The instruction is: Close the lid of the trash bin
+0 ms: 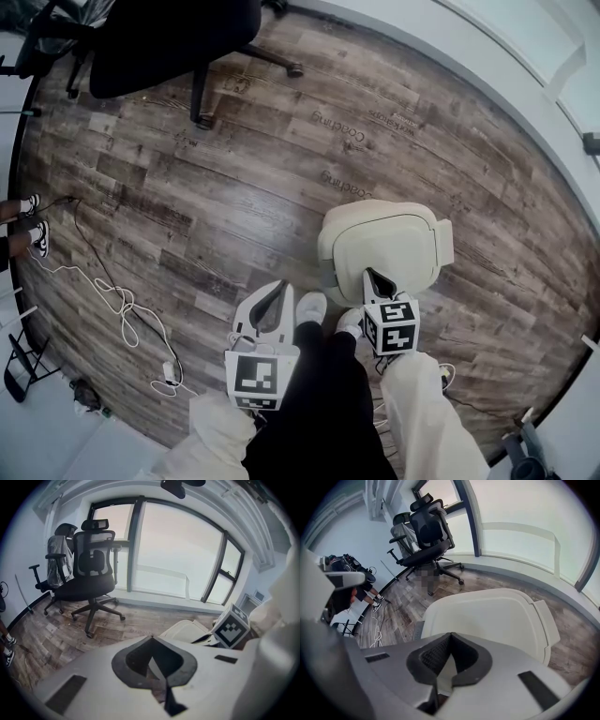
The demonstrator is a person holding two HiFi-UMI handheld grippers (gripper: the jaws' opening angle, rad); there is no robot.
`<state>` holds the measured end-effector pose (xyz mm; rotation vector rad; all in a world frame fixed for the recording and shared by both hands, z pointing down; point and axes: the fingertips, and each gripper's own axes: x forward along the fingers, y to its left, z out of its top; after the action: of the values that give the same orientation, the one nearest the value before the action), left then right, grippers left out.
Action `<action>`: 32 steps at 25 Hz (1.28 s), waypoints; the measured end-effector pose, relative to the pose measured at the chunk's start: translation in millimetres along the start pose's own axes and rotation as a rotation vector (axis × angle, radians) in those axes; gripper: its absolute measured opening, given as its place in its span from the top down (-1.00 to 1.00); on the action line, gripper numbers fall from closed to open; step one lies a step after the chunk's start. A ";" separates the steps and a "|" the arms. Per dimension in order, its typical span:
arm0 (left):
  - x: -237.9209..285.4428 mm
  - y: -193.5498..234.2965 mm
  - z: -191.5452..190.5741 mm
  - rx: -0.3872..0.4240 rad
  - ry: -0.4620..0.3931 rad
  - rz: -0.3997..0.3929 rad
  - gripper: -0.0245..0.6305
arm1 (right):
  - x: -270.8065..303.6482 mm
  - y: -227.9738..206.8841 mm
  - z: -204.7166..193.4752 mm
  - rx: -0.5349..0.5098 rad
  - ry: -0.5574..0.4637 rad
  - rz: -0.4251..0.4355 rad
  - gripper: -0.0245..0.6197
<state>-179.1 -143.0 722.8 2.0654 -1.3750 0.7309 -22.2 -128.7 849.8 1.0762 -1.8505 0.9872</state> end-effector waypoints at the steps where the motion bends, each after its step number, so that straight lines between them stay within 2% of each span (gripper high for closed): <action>1: -0.5 0.9 0.2 -0.001 0.000 0.001 0.91 | 0.0 0.3 0.0 -0.003 0.004 -0.004 0.85; 21: -6.9 6.5 -8.0 0.001 0.008 0.012 0.91 | 4.2 0.3 -1.4 -0.006 -0.011 -0.031 0.85; 28: -15.8 -6.1 -0.9 0.035 0.006 -0.003 0.91 | -17.2 -5.4 -1.2 0.089 -0.039 -0.040 0.85; 32: -33.7 -18.8 26.6 0.083 -0.012 -0.021 0.91 | -63.5 -9.2 9.8 0.132 -0.096 -0.053 0.85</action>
<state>-169.0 -133.9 677.9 2.1487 -1.3478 0.7804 6.2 -120.4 792.1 1.2650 -1.8440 1.0547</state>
